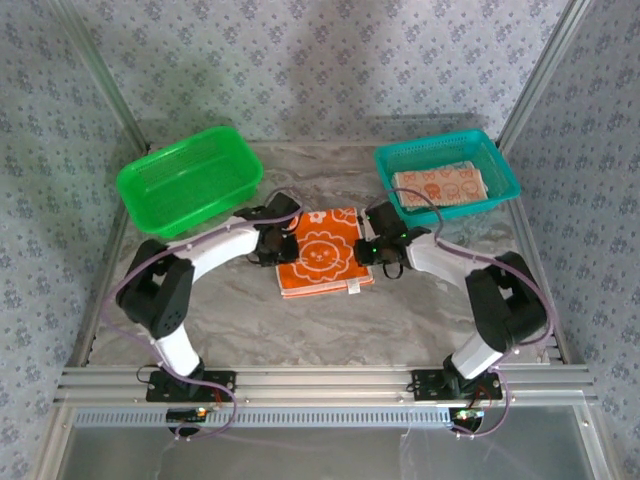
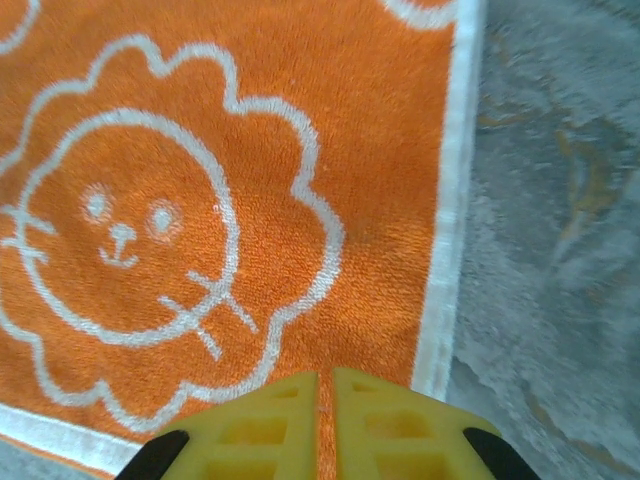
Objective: Fold and stack the towels
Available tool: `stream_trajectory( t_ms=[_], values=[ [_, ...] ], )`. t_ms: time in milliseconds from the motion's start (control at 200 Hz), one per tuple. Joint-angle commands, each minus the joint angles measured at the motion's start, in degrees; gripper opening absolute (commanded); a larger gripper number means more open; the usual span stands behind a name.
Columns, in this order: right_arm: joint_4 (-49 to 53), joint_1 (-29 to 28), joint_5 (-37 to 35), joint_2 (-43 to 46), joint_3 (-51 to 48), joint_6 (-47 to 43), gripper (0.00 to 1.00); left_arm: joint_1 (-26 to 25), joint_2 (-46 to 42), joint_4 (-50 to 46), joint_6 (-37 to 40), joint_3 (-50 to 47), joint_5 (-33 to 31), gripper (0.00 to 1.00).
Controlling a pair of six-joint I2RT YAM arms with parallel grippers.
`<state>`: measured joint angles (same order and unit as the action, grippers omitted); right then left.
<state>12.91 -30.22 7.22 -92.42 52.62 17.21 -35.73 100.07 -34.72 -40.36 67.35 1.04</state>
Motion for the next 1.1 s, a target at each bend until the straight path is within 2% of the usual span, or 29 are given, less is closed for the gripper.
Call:
stream_trajectory(
  t_ms=[0, 265, 490, 730, 809, 969, 1094],
  values=[
    [0.41, -0.99, 0.97, -3.39, 1.03, -1.37, 0.12, 0.0, 2.89, -0.77, 0.72, 0.67, 1.9, 0.1],
    [-3.12, -5.34, 0.19, -1.18, -7.67, 4.35, 0.1, -0.47, 0.73, 0.49, -0.12, -7.25, 2.65, 0.1],
    [-2.55, -12.1, -2.3, 5.64, -14.89, 11.56, 0.1, -2.57, -6.87, -0.76, -1.88, -16.31, 2.87, 0.1],
    [0.97, -19.1, -4.45, 11.85, -15.81, 16.82, 0.11, -4.8, -15.73, -2.86, -3.71, -21.66, 3.74, 0.11],
    [2.47, -19.33, -4.93, 12.87, -14.24, 17.07, 0.11, -4.46, -17.32, -3.84, -2.63, -20.11, 3.31, 0.12],
    [3.99, -16.91, -3.74, 11.79, -8.67, 14.92, 0.1, -0.07, -17.55, -3.84, 0.35, -14.36, 4.93, 0.13],
    [4.24, -13.09, -3.46, 7.08, -2.46, 11.57, 0.04, 4.44, -14.12, -2.66, 2.87, -9.6, 4.08, 0.07]
  ],
)
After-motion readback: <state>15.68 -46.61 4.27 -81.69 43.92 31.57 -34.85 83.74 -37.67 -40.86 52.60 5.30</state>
